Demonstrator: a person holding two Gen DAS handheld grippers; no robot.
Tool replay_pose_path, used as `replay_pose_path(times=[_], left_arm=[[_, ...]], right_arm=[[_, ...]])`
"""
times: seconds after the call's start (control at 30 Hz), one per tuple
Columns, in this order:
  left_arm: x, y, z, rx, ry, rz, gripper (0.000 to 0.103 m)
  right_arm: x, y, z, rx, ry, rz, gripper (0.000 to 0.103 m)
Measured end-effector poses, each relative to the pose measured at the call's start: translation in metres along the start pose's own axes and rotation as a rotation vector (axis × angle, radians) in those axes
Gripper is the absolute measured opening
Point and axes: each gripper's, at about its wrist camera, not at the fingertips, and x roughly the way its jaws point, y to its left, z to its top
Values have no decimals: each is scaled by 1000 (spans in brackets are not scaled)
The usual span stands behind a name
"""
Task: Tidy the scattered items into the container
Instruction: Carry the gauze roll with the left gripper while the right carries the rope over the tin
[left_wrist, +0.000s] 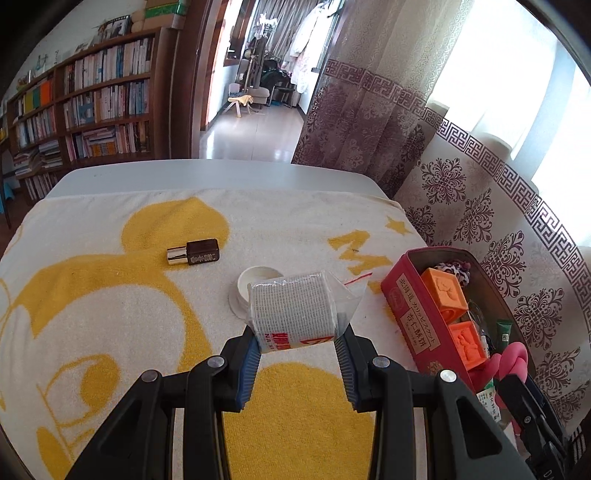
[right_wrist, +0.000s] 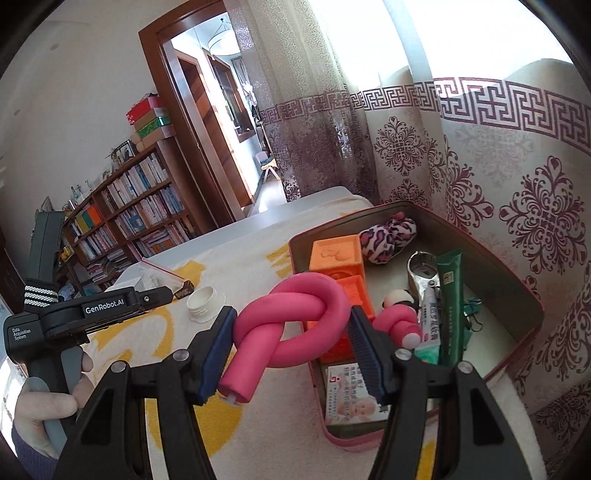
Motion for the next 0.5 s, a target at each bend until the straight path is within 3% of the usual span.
replay_pose_path(times=[0.2,0.5], left_arm=[[5,-52,1,81,14,-58,40],[18,-128,8,194,29,-143,40]], right_arm=[[-20,-45,13,66,-58,-80,65],[-26,-71,14,76,-67,-131,65]])
